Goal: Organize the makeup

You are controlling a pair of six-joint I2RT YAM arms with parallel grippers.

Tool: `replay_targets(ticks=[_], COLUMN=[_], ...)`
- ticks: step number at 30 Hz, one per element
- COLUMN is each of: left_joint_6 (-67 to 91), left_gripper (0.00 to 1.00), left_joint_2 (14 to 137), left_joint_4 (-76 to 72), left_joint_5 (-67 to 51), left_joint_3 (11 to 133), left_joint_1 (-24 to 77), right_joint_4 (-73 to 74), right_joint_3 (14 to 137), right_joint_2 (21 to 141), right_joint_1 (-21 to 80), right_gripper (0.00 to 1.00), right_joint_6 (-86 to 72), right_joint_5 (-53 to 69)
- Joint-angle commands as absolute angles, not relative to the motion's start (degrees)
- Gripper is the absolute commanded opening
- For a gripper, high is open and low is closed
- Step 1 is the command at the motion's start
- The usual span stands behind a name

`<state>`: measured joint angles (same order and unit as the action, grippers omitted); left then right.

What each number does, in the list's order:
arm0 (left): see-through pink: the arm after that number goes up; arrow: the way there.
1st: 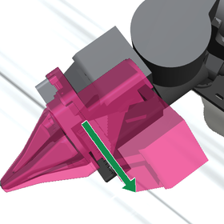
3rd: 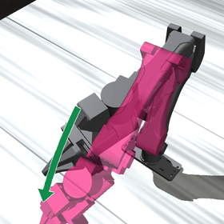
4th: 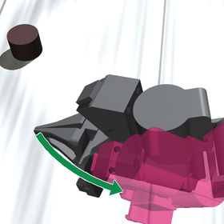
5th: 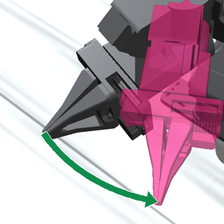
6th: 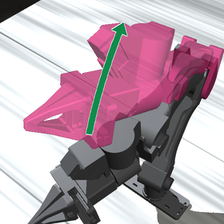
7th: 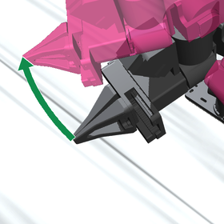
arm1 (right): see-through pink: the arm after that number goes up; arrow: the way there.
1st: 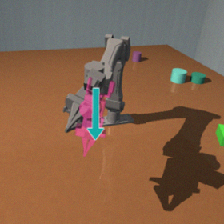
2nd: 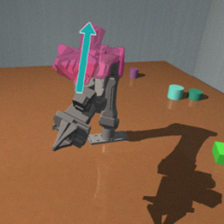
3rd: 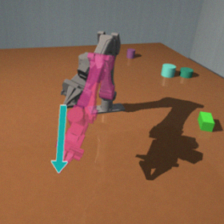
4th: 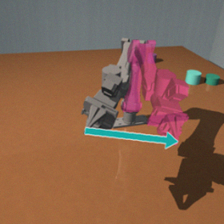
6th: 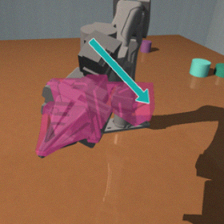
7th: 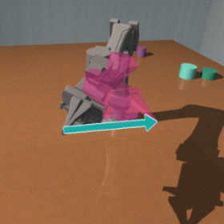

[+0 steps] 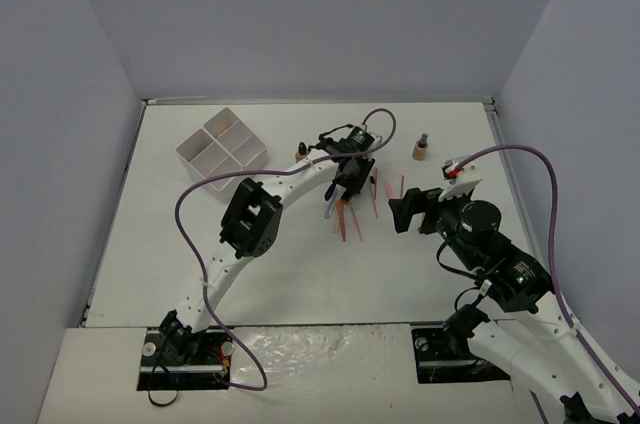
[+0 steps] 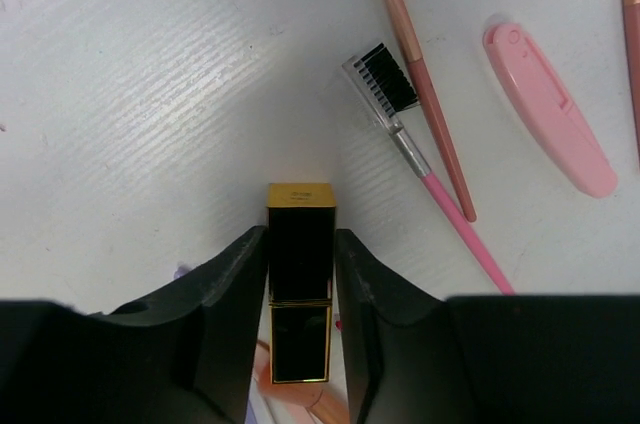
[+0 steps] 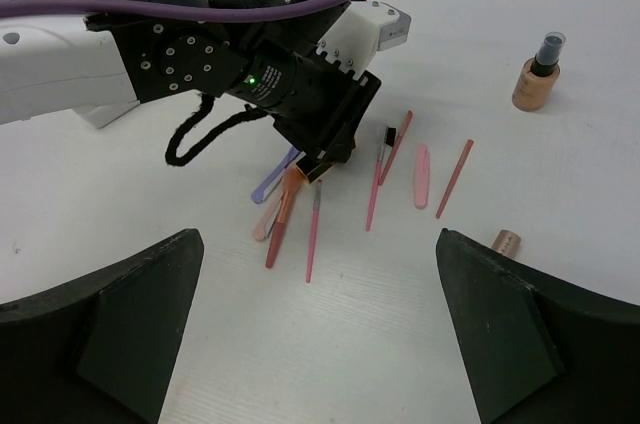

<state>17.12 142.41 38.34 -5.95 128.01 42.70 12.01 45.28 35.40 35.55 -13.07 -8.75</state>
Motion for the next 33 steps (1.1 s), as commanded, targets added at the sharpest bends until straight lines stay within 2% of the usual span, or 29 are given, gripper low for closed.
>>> replay_targets(ticks=[1,5,11,17,24,28,33], left_joint_6=[16.8,16.14,14.89,14.42,11.92,6.24,-3.69], left_gripper=[0.21,0.07,0.0,0.0,0.0,0.0,0.0], left_joint_2=[139.58,135.13,123.42,109.2,94.29,89.38,88.09], left_joint_4=[34.82,31.45,22.35,11.42,-1.52,-0.75,4.15], left_joint_5=[-4.3,-2.82,1.87,5.34,7.47,5.95,-2.45], left_joint_3=[129.65,127.63,119.28,106.35,89.52,85.0,83.75], left_joint_1=[42.98,42.98,42.47,39.75,31.98,24.51,15.4], right_joint_4=[9.4,9.4,9.32,9.06,7.7,6.43,5.32], right_joint_3=[46.69,46.95,48.28,50.26,50.73,50.25,49.32], right_joint_2=[35.33,35.43,35.84,36.9,39.14,40.44,40.81], right_joint_1=[35.16,35.16,35.16,35.16,35.17,35.16,35.16], right_gripper=[1.0,1.0,1.0,1.0,1.0,1.0,1.0], right_joint_6=[-13.49,-13.18,-12.54,-10.91,-9.18,-8.77,-8.85], right_joint_5=[-8.7,-8.8,-8.95,-9.14,-8.38,-7.54,-6.92])
